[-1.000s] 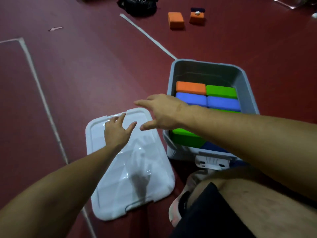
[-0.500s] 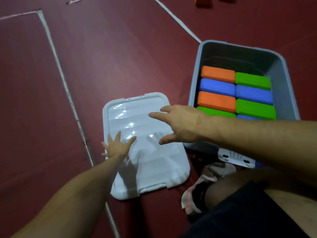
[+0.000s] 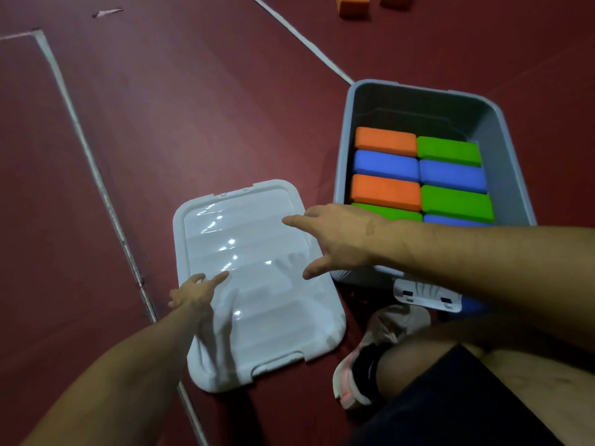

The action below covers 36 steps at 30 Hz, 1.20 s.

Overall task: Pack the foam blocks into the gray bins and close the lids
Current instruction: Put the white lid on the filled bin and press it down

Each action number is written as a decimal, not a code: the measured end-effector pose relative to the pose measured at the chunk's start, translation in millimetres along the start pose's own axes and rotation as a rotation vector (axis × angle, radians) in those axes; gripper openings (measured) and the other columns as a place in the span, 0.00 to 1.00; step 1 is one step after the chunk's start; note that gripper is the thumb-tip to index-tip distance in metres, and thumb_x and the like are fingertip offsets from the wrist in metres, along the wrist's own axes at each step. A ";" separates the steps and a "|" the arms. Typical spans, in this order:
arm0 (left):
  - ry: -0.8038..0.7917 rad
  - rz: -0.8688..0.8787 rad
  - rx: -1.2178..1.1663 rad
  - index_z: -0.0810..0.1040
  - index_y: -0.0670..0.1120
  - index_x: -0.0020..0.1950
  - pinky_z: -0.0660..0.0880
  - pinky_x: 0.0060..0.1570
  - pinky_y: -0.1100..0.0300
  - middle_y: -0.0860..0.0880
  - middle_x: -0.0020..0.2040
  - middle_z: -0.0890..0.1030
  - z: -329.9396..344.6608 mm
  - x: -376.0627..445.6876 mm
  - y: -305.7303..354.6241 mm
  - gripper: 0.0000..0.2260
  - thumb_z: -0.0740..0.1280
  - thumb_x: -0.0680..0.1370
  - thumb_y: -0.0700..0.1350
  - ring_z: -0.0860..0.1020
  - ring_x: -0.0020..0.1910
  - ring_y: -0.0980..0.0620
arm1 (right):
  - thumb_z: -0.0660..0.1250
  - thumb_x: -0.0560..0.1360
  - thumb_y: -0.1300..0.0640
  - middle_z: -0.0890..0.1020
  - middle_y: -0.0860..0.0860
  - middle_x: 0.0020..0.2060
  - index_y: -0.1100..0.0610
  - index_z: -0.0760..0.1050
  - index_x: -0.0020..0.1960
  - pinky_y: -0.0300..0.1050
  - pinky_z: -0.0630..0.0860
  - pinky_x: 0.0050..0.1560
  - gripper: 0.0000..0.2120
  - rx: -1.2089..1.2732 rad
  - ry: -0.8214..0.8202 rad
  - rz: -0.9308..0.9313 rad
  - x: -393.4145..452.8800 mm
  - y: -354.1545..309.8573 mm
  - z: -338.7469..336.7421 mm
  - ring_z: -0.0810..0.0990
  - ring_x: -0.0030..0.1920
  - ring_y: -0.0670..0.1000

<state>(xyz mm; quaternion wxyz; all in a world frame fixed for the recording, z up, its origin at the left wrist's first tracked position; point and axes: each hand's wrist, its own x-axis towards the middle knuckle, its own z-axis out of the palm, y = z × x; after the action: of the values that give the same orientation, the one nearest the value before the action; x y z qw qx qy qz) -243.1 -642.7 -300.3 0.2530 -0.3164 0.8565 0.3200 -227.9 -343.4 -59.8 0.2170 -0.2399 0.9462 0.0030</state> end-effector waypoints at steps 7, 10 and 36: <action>0.188 0.193 -0.032 0.80 0.57 0.61 0.74 0.62 0.46 0.44 0.66 0.67 -47.9 -21.1 36.2 0.37 0.77 0.55 0.70 0.77 0.54 0.41 | 0.68 0.69 0.31 0.72 0.51 0.63 0.46 0.50 0.78 0.56 0.77 0.55 0.46 0.001 0.086 0.004 3.9 -2.9 -18.9 0.74 0.61 0.56; 0.143 0.405 0.099 0.79 0.57 0.64 0.78 0.57 0.52 0.46 0.64 0.78 -82.3 -37.3 77.0 0.39 0.75 0.57 0.72 0.80 0.54 0.47 | 0.67 0.68 0.31 0.73 0.51 0.62 0.46 0.51 0.77 0.56 0.77 0.54 0.46 0.018 0.131 0.042 1.9 0.8 -28.6 0.74 0.61 0.56; 0.733 1.348 0.399 0.76 0.58 0.68 0.74 0.57 0.51 0.45 0.54 0.76 -165.2 -369.2 358.0 0.33 0.75 0.65 0.66 0.76 0.54 0.43 | 0.58 0.54 0.16 0.63 0.53 0.76 0.48 0.57 0.78 0.58 0.70 0.66 0.60 0.271 0.922 0.383 -110.3 47.4 -71.3 0.67 0.72 0.57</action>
<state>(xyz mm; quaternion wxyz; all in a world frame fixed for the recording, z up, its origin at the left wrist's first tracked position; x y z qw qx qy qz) -285.2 -406.4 183.6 -0.2414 0.2366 0.9334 0.1203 -191.4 -259.4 45.6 -0.1979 -0.0086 0.9624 -0.1858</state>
